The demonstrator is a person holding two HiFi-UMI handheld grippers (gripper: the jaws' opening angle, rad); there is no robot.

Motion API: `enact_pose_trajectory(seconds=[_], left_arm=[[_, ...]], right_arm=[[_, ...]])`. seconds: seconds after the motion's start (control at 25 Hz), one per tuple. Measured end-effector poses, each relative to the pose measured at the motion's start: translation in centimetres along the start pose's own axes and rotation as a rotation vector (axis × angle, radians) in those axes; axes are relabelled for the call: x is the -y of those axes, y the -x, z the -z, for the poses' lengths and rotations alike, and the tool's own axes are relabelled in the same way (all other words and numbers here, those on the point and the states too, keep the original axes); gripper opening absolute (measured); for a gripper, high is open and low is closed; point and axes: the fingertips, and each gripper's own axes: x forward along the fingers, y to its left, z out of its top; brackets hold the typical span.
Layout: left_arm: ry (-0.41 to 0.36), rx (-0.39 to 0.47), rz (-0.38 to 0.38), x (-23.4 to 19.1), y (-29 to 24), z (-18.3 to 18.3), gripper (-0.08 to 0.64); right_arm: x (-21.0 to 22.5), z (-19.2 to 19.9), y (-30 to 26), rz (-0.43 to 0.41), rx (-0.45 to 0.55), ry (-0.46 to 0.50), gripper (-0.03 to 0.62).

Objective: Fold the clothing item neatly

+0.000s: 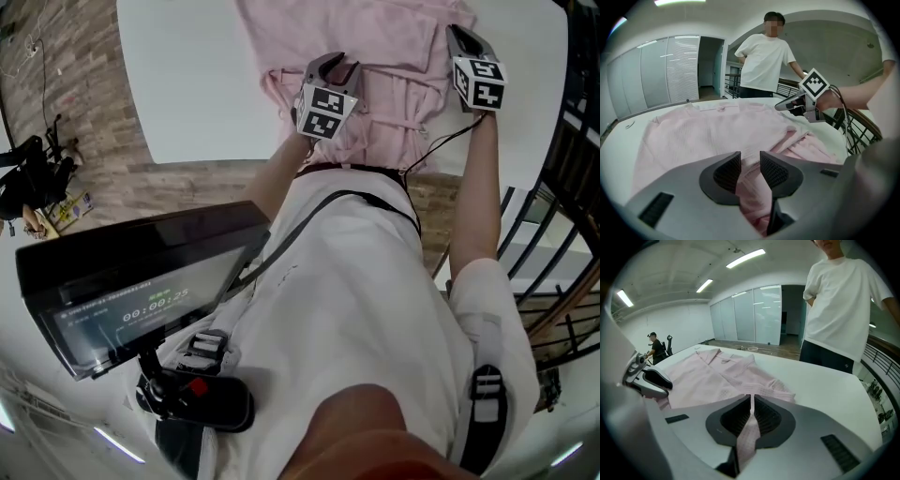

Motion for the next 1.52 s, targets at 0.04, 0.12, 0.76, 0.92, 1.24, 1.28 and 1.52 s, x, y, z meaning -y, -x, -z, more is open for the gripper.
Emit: enact_pose_trajectory(seconds=[0.04,0.12,0.76,0.92,1.24,1.28,1.52], left_arm=[[-0.001,0.013,-0.003,-0.1,0.2,-0.4,0.120],[0.010,0.045,-0.017,-0.5,0.7,-1.4,0.120],[0.213,-0.001,-0.216,-11.6,1.7,1.3,0.120],[0.170,-0.004,-0.209,-11.3,2.5,2.0,0.120],[0.043,0.071,-0.155,-11.7,7.3,3.1,0.117],[0.032,0.084,-0.150,-11.9,7.6,2.7,0.093],[-0.002,0.134,-0.077,-12.7,7.3,-0.1,0.003]], right_arm=[[-0.2,-0.6,0.7,-0.009,0.026,-0.007,0.014],[-1.9,-1.7,1.8,-0.077,0.077,-0.029,0.012],[-7.4,5.2,-0.9,-0.194,-0.137,0.128,0.011],[-7.2,4.9,-0.3,-0.130,-0.097,0.084,0.011],[-10.7,3.5,4.9,-0.054,0.099,-0.071,0.011],[-10.7,3.3,5.3,-0.045,0.116,-0.088,0.011],[-10.6,2.5,5.9,-0.005,0.157,-0.126,0.003]])
